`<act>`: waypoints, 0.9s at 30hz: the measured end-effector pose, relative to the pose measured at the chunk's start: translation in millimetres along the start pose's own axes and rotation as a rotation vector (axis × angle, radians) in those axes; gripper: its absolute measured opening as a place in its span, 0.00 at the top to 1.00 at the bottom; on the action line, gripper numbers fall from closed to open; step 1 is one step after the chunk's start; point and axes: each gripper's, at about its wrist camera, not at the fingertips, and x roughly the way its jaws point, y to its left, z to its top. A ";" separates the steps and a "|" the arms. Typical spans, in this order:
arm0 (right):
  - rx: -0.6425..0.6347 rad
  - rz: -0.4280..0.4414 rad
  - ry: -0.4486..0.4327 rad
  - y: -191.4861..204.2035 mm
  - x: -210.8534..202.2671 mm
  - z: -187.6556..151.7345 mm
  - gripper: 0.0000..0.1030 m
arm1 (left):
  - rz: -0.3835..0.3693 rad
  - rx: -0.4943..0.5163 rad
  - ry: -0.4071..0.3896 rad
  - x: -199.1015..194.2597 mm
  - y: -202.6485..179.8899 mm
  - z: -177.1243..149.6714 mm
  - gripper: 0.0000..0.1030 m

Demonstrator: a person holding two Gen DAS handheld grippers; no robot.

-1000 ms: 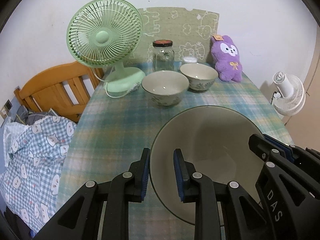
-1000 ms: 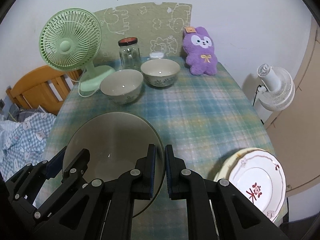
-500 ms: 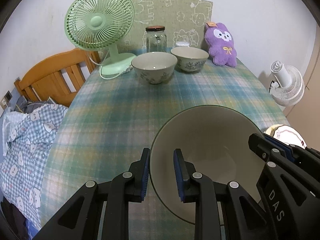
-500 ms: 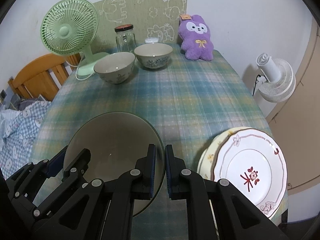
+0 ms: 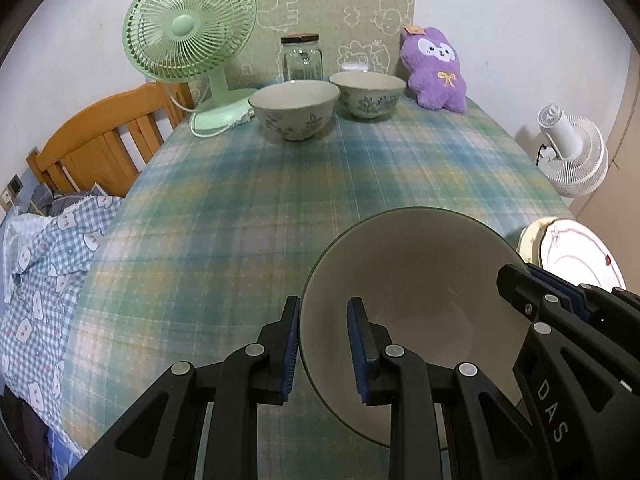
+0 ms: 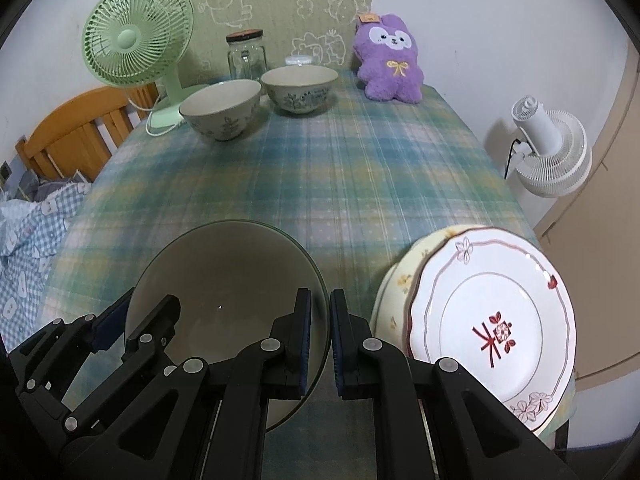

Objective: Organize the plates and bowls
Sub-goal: 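Lift the large pale bowl with both tools and carry it toward the plate stack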

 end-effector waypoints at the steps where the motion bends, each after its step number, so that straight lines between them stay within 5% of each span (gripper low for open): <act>1: 0.000 0.001 0.007 -0.4 1.6 -1.8 0.88 | 0.001 0.000 0.006 1.4 -0.6 -1.7 0.79; 8: -0.004 0.003 0.028 -5.8 7.3 -4.8 0.88 | 0.012 0.047 -0.018 -1.2 -10.5 -5.7 0.76; 21: -0.034 0.022 0.081 -6.0 12.2 -1.9 0.86 | -0.010 0.074 0.052 2.4 -13.5 -3.5 0.60; 27: -0.038 0.024 0.099 -8.1 9.8 -1.5 0.86 | 0.003 0.086 0.053 -3.4 -16.0 -3.9 0.40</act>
